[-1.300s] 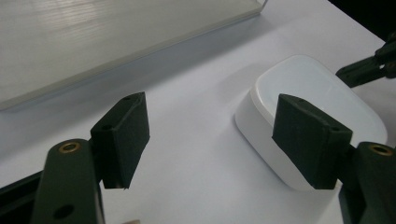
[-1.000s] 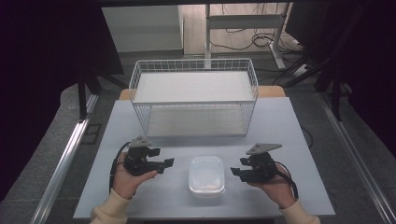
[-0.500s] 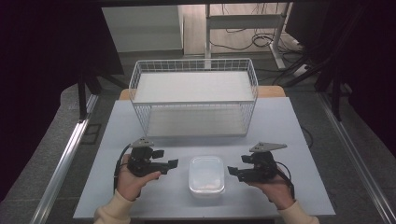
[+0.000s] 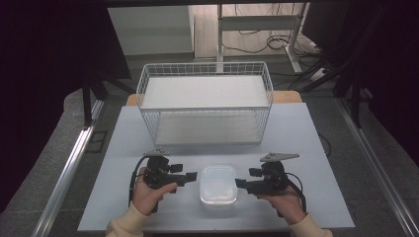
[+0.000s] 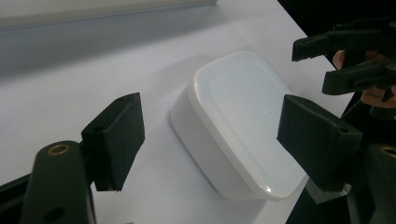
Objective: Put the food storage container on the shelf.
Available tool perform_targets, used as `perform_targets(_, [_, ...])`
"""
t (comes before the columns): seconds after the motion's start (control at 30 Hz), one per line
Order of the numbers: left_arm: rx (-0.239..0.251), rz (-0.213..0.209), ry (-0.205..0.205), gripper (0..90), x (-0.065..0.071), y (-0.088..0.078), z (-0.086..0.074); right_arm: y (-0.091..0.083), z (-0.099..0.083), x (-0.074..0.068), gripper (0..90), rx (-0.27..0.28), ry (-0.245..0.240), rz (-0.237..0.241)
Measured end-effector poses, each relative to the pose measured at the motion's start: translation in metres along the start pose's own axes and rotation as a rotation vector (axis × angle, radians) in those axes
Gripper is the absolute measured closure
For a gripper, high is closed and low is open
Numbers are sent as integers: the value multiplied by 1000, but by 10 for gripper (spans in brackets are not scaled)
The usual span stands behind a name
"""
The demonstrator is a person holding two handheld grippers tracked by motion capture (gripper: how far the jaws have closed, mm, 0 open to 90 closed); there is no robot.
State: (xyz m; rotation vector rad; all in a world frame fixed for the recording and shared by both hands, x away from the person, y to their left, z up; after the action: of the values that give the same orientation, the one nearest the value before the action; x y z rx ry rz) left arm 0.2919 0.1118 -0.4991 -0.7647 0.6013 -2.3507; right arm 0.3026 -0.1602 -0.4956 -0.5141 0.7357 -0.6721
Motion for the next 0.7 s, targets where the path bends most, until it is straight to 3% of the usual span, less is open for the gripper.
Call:
perform_targets(0.1, [-4, -23, -16, 228, 3, 5, -1, 2, -1, 1, 260, -3, 23, 11])
perform_targets(0.17, [-6, -63, -52, 229, 4, 9, -2, 4, -2, 1, 263, -9, 52, 32])
perform_targets(0.43, [-21, -95, -90, 235, 6, 17, -6, 13, -6, -1, 281, -23, 69, 40])
perform_targets(0.57, [-24, -142, -146, 240, 6, 23, -8, 18, -8, 0, 293, -34, 105, 59])
perform_targets(0.7, [-43, -149, -165, 248, 4, 27, -12, 22, -10, 0, 304, -39, 120, 64])
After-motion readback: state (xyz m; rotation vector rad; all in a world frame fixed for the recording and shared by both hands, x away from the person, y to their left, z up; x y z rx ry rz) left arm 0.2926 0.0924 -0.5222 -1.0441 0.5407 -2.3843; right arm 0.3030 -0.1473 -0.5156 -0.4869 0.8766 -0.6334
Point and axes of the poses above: each handheld gripper's, and its own axes: y roughly forward along the jaws, z roughly out of its top, x roughly to its right, the point moved 5 cm from there along y, roughly forward along the jaws, and after that the axes turned 9 degrees about y, right-handed, at the moved point
